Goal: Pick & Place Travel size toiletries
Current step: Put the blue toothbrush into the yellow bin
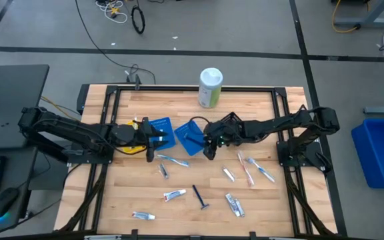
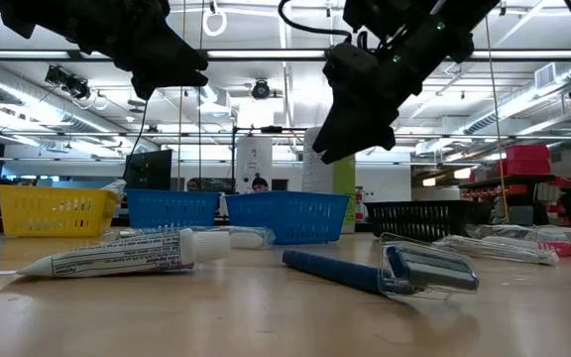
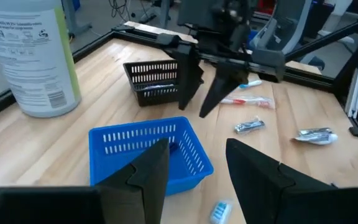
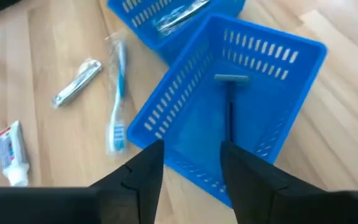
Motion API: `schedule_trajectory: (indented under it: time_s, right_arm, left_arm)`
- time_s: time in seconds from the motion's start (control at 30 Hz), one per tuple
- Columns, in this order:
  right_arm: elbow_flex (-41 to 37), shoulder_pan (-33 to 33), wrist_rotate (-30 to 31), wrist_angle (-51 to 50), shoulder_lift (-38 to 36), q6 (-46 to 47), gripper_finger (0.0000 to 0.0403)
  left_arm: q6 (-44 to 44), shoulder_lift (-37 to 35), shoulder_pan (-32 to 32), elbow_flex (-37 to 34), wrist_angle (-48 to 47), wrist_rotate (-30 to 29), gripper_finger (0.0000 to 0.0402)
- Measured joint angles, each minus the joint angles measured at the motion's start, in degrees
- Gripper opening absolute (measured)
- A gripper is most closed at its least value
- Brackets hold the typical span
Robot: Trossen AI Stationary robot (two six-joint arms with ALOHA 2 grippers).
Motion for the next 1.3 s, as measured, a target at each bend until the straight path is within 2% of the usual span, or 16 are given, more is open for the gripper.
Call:
schedule_trajectory:
  time_s: [0.17, 0.37, 0.57, 0.7, 0.77, 0.9, 1.13, 1.3]
  right_arm:
    - [-1.3, 1.5, 0.0, 0.5, 0.0, -1.1, 0.0157]
    - [-2.9, 1.9, 0.1, 2.8, 0.0, -1.1, 0.0154]
    - [-3.1, 1.7, 0.1, 3.9, 0.0, -1.3, 0.0165]
    - [-3.1, 1.4, 0.1, 3.9, 0.0, -1.3, 0.0172]
    - [-3.1, 1.1, 0.2, 4.0, 0.0, -1.9, 0.0175]
    - [-3.1, 0.7, 0.2, 5.1, 0.0, -4.6, 0.0182]
    - [-3.1, -0.2, 1.0, 7.3, 0.0, -14.1, 0.0196]
    - [-3.1, -0.4, 0.7, 8.2, 0.0, -19.0, 0.0204]
  left_arm:
    - [0.3, 1.6, -0.2, 0.0, 0.0, 4.7, 0.0167]
    - [-0.5, 9.6, -2.6, 0.0, 2.5, 9.4, 0.0167]
    - [6.2, 20.5, -5.9, 3.8, 4.0, 9.8, 0.0167]
    - [9.6, 26.4, -5.8, 8.4, 3.6, 6.7, 0.0167]
    - [11.4, 28.6, -5.5, 10.2, 3.6, 6.9, 0.0167]
    - [17.3, 31.9, -4.9, 13.2, 0.7, 10.2, 0.0168]
    - [17.1, 35.7, -3.9, 16.4, -6.9, 11.7, 0.0187]
    - [16.3, 39.3, -3.3, 16.4, -6.7, 13.1, 0.0201]
